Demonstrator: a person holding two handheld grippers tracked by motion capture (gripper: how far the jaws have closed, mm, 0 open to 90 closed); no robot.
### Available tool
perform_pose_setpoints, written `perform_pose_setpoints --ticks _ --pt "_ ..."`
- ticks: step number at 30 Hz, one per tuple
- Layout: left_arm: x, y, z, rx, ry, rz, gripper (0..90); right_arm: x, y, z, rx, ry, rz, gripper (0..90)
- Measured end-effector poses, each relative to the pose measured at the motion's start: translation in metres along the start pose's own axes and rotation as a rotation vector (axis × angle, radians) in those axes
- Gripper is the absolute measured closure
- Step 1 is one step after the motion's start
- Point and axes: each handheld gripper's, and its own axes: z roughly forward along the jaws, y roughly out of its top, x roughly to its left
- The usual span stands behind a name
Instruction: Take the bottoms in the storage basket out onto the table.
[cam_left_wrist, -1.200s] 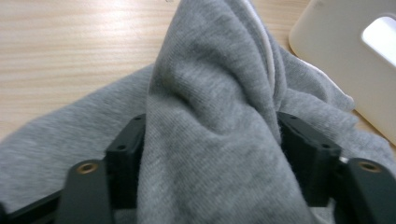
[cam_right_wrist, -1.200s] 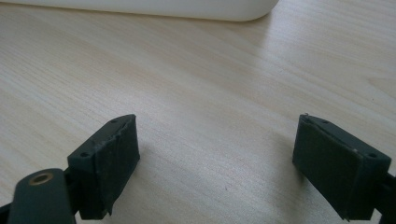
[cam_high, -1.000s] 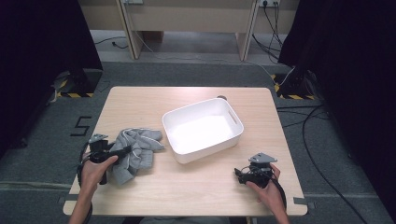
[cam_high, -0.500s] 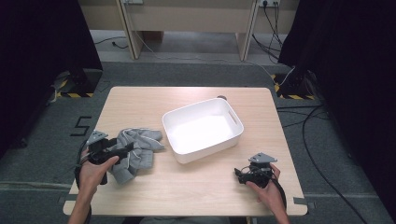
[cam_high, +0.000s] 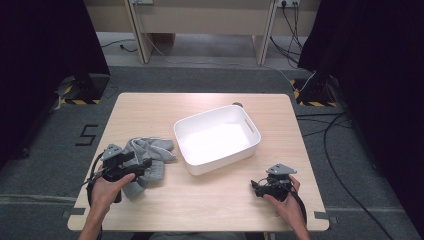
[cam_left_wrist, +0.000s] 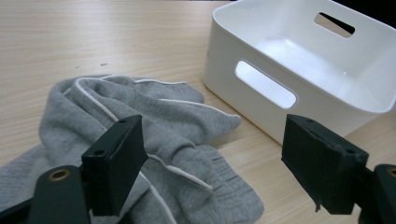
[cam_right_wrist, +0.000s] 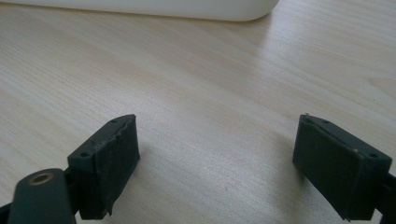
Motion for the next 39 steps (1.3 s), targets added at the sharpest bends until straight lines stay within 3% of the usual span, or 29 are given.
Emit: perform_pose_setpoints --ticks 20,35,39 --pt "-0.037 -0.018 0.019 0.052 -0.072 0.049 20.3 0.000 0.000 0.000 0.001 0.001 0.000 15.2" --pt "-0.050 -0.028 0.029 0.053 -0.112 0.055 20.3 0.000 0.000 0.000 0.001 0.003 0.000 15.0" --pt "-0.054 -0.030 0.032 0.051 -0.124 0.056 16.6 0.000 0.000 0.000 0.001 0.003 0.001 15.0"
